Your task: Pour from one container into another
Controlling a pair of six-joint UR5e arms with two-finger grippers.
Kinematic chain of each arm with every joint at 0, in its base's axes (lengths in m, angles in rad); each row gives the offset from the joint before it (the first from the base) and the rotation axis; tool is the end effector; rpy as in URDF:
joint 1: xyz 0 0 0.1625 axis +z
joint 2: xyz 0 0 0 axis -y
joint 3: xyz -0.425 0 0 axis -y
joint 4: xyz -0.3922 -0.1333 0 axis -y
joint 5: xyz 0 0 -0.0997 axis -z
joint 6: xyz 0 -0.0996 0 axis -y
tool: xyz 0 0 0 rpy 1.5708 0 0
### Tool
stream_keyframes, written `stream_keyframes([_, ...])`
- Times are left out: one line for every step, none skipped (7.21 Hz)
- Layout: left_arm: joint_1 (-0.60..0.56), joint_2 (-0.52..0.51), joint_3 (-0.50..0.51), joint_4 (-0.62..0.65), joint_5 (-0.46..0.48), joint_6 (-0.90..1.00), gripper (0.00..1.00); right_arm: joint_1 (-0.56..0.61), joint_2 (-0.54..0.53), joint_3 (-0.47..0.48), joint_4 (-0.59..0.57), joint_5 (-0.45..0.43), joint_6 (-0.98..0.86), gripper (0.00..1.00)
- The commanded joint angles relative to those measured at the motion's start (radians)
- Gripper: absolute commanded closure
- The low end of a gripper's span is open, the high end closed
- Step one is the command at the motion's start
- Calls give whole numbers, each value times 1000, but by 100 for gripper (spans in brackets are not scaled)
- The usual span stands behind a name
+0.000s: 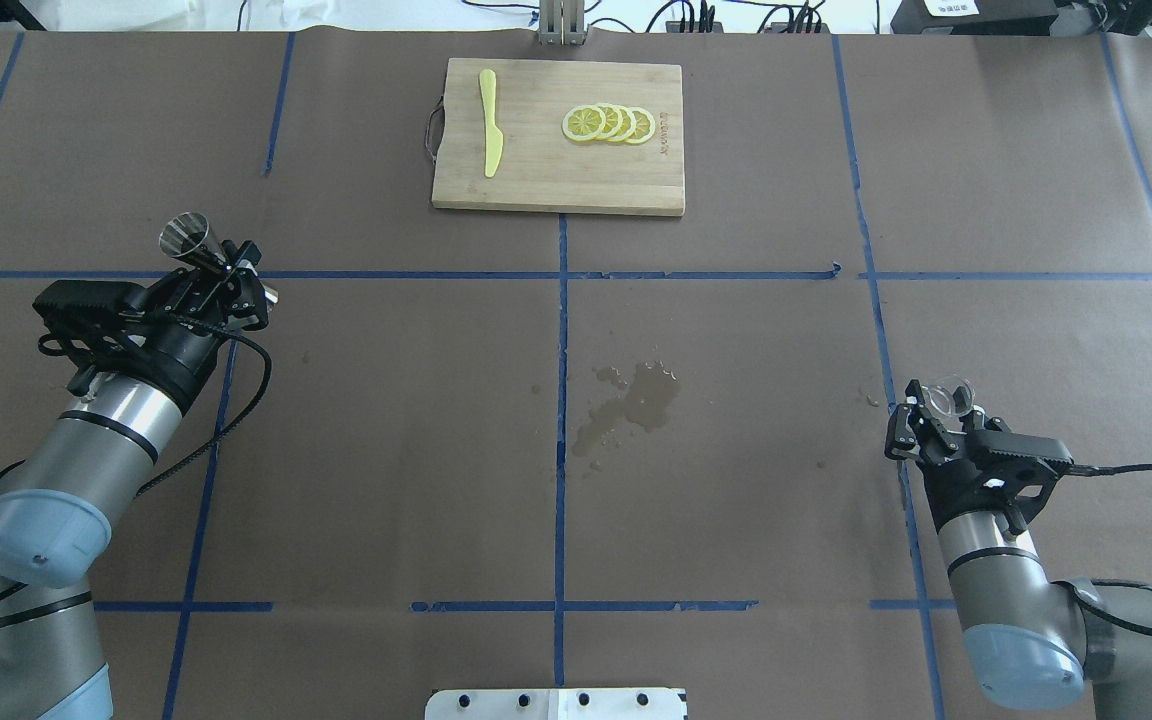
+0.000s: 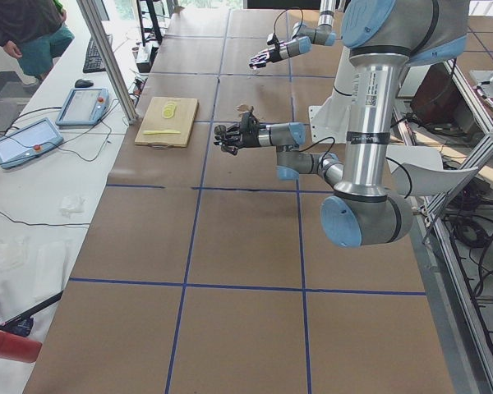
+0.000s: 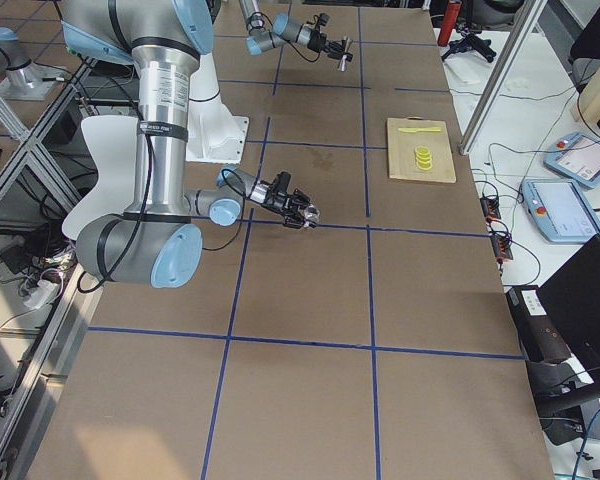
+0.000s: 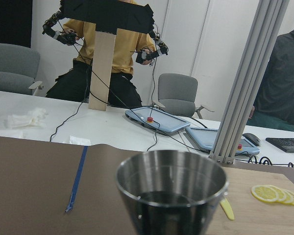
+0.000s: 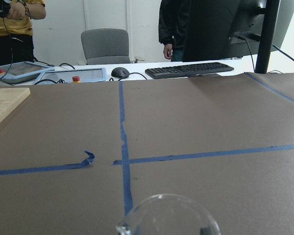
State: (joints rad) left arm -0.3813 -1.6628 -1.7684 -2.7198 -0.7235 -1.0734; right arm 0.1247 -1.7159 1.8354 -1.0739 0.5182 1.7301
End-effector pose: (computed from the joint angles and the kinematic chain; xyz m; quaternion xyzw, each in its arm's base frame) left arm 0.3806 -0.3766 0.3836 0.5354 0.4120 -0.2306 0.7003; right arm -0.4071 -0.2726 0.5189 0.4741 -0.2705 0.2675 0.7941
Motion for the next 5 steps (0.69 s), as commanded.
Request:
stream_keyframes([-1, -2, 1, 0, -1, 1, 100, 0, 10, -31, 6, 2, 3, 100])
stream_keyframes([-2, -2, 1, 0, -1, 4, 100, 0, 10, -33, 6, 6, 2, 100])
stream_keyframes([-7, -2, 1, 0, -2, 4, 100, 0, 10, -33, 28, 8, 2, 100])
stream_keyframes([-10, -2, 1, 0, -5, 6, 100, 1, 9, -39, 58, 10, 0, 70])
stream_keyframes([-13, -2, 1, 0, -8, 6, 100, 1, 9, -42, 58, 8, 0, 43])
